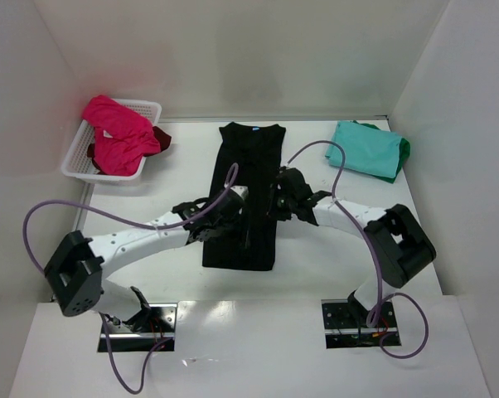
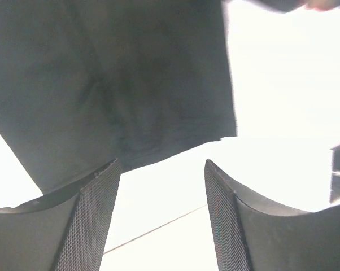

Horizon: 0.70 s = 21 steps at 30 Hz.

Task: Fold and stack the t-shirts
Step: Rotate the tshirt 90 degrees

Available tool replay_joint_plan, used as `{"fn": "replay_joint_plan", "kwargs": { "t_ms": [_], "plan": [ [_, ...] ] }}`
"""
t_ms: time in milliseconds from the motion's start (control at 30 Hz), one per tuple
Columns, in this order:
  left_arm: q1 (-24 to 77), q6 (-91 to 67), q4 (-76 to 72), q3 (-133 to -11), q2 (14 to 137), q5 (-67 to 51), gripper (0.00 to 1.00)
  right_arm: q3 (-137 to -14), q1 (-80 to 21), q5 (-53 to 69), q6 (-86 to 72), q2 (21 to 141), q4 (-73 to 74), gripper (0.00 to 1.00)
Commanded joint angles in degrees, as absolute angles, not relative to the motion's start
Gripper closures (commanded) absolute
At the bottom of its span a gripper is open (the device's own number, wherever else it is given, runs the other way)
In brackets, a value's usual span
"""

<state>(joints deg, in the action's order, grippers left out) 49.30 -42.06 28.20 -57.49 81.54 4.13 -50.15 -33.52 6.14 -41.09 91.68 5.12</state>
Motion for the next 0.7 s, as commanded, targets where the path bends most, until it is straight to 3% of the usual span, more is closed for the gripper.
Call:
{"fn": "replay_joint_plan", "kwargs": {
  "t_ms": [0, 300, 667],
  "plan": [
    [48.08, -39.66, 22.85, -59.24, 79.07, 0.53, 0.31, -47.99, -33.93, 4.48, -41.40, 88.86, 4.13, 0.76],
    [48.08, -39.37, 18.71, -56.64, 88.88, -5.01, 0.34, -53.02, -33.93, 2.32, -41.40, 97.34, 4.66, 0.79],
    [48.08, -39.37, 17.49, -53.44, 94.13, -5.89, 0.57, -53.26, -33.93, 1.05, -41.40, 98.09, 4.31, 0.78]
  ]
}}
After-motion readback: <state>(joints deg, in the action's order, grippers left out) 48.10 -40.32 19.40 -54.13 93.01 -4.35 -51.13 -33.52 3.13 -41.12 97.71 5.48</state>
